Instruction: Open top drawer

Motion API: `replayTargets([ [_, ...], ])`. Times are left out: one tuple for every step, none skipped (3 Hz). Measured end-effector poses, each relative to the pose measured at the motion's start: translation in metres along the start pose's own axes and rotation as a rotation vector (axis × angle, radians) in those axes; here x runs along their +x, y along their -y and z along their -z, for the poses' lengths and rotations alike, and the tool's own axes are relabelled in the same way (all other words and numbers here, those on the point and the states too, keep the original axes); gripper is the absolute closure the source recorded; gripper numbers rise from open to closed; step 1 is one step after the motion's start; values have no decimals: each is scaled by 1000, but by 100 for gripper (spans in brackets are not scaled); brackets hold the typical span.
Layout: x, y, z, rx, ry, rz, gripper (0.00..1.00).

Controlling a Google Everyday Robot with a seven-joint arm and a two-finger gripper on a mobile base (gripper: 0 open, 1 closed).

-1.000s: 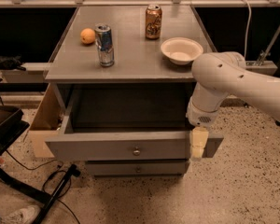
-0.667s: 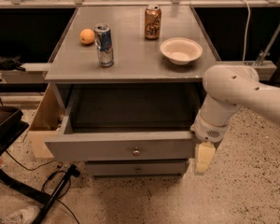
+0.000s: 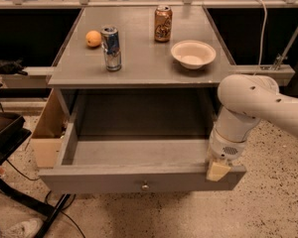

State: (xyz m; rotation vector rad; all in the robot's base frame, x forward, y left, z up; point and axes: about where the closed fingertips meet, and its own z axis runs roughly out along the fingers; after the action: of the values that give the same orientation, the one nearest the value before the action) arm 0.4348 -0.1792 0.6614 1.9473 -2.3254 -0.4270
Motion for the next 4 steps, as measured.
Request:
replayTargets([
  [14, -36, -2, -73, -47, 7, 96],
  [16, -39, -3, -79, -51, 7, 100],
  [16, -39, -3, -79, -51, 7, 82],
  [16, -39, -3, -79, -51, 7, 58],
])
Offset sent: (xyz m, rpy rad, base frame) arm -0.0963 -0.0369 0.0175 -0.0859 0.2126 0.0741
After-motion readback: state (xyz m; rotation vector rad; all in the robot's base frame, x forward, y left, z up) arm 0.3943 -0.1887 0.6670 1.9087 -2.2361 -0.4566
